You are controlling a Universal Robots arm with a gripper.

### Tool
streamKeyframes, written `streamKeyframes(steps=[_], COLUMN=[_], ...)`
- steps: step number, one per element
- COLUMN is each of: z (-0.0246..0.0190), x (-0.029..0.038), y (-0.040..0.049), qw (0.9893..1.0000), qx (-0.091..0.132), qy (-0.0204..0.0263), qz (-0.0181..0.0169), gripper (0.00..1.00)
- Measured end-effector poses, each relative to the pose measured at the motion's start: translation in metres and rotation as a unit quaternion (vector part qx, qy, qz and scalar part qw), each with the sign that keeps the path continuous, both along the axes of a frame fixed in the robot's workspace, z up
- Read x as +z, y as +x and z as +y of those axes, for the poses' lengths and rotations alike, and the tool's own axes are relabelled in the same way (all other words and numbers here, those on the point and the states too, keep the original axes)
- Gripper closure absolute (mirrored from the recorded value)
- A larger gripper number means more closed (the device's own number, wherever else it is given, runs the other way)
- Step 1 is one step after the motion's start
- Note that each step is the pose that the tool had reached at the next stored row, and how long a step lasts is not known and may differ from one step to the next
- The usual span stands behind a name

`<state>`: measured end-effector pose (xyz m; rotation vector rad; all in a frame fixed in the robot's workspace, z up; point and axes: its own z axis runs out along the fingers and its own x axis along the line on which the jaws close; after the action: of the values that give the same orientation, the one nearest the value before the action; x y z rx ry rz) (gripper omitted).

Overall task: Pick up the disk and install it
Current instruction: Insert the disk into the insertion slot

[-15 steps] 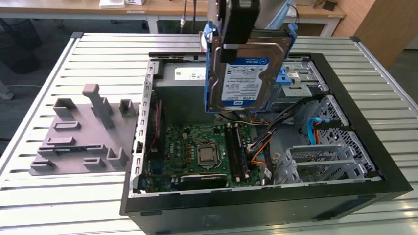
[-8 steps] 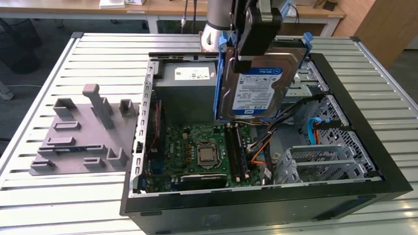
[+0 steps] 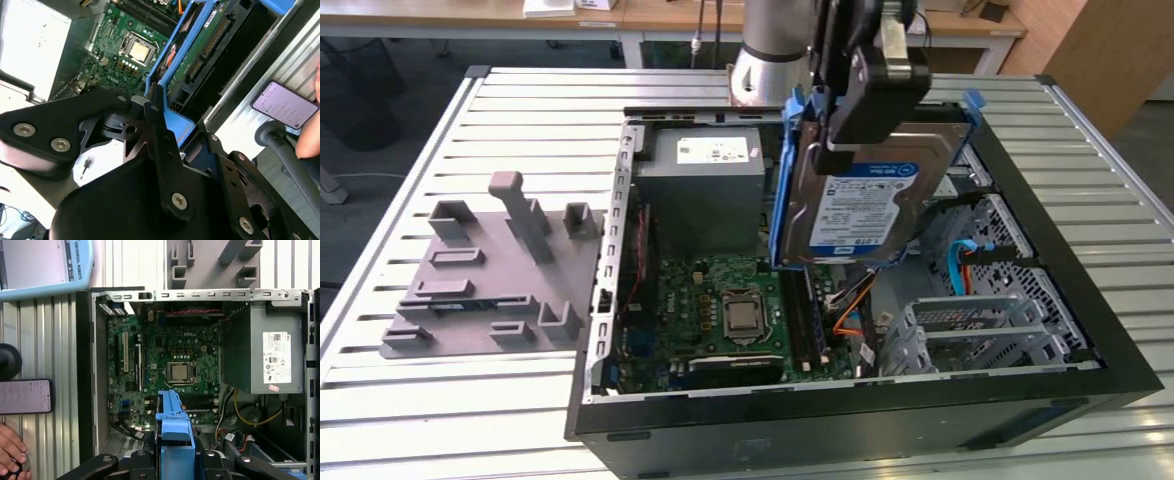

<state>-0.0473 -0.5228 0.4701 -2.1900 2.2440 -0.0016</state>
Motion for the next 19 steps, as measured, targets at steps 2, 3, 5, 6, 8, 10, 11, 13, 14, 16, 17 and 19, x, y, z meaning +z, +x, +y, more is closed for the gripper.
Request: streamKeyframes(steps=[2, 3, 5, 6, 8, 10, 11, 13, 14, 16, 17, 19], z=[-0.0013, -0.0024, -0.0064, -0.0091, -0.0148, -0.0209, -0.0236, -0.0274, -0.0287, -0.0306, -0.0314, -0.0337], x=[-0.0006, -0.0007, -0.0017, -0.0023, -0.0033, -0.0044, -0.005, -0.0059, -0.0062, -0.007, -0.0074, -0.0085], y=[0.008, 0.0111, 0.0133, 0.0138, 0.0146, 0.0155, 0.0162, 0.0195, 0.0221, 0.0291, 0.033, 0.0383], qw=[1.0, 1.0, 1.0, 1.0, 1.0, 1.0, 1.0, 1.0, 1.0, 1.0, 1.0, 1.0], qx=[0.0, 0.0, 0.0, 0.0, 0.0, 0.0, 0.0, 0.0, 0.0, 0.0, 0.0, 0.0], qy=[0.0001, -0.0001, -0.0001, 0.0, 0.0, -0.0001, 0.0, 0.0, -0.0001, -0.0001, -0.0001, 0.0], qz=[0.0, 0.0, 0.0, 0.0, 0.0, 0.0, 0.0, 0.0, 0.0, 0.0, 0.0, 0.0], gripper=[0.64, 0.64, 0.64, 0.64, 0.64, 0.64, 0.64, 0.64, 0.64, 0.64, 0.64, 0.64])
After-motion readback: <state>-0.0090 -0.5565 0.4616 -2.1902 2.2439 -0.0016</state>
